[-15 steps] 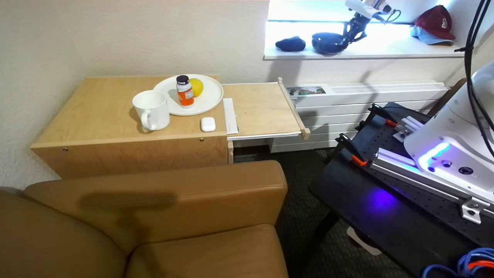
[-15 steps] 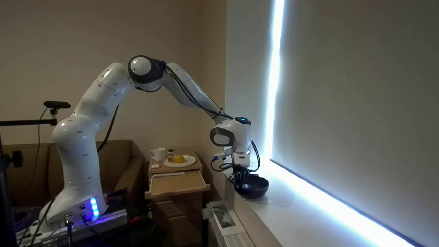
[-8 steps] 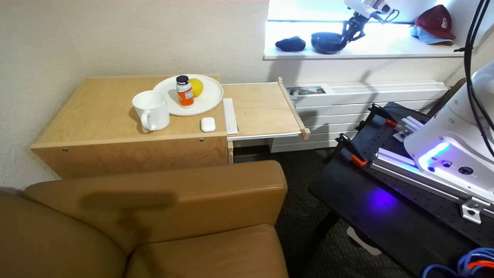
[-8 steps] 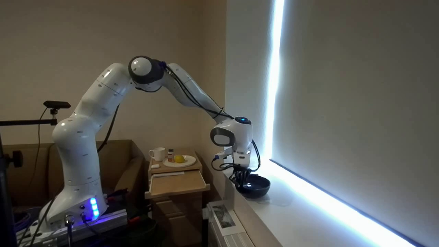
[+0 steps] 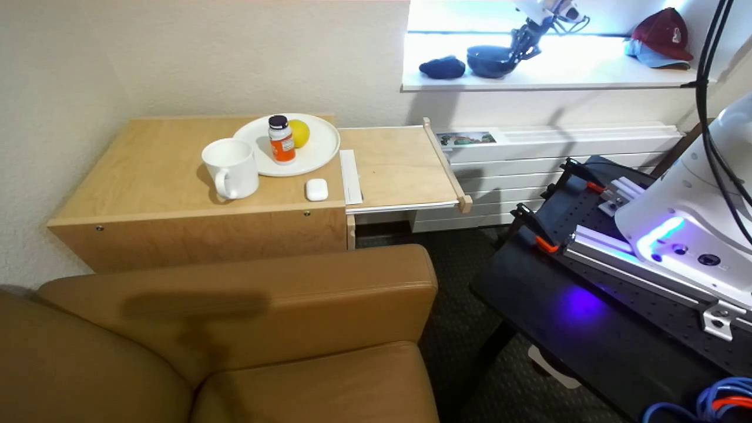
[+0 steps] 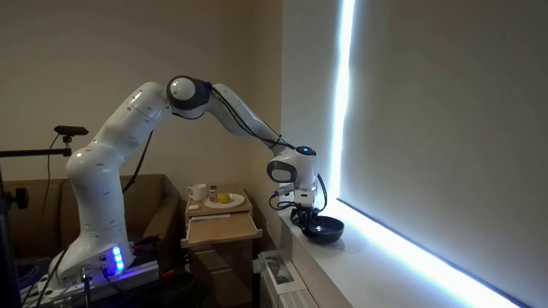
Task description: Take the bowl and put it on the windowsill
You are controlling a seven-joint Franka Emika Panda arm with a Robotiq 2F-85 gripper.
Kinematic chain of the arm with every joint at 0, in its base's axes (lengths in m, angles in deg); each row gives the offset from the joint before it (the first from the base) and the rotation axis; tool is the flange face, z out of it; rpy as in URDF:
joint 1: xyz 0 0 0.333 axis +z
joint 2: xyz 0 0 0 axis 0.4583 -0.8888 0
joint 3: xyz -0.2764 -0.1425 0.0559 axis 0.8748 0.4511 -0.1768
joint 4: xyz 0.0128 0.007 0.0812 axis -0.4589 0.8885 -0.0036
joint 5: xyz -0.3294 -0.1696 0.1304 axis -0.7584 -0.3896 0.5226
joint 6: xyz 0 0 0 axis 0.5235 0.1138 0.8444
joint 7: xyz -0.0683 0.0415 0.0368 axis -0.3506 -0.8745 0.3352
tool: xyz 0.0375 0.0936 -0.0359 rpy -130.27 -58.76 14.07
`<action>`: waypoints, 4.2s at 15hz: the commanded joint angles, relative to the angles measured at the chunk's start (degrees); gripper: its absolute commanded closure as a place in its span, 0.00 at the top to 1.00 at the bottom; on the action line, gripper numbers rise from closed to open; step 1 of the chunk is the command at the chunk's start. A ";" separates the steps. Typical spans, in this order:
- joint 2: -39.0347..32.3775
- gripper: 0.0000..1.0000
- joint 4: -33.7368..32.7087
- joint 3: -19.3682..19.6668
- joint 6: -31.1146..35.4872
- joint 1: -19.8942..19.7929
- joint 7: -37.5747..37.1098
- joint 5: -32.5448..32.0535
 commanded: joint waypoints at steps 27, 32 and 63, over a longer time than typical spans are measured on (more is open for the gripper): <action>7.80 1.00 -2.58 1.59 -38.46 -16.04 22.90 -0.09; 6.67 1.00 -3.57 2.04 -44.23 -16.95 25.43 -3.00; -3.29 1.00 -1.44 0.37 -15.02 -7.12 14.24 3.48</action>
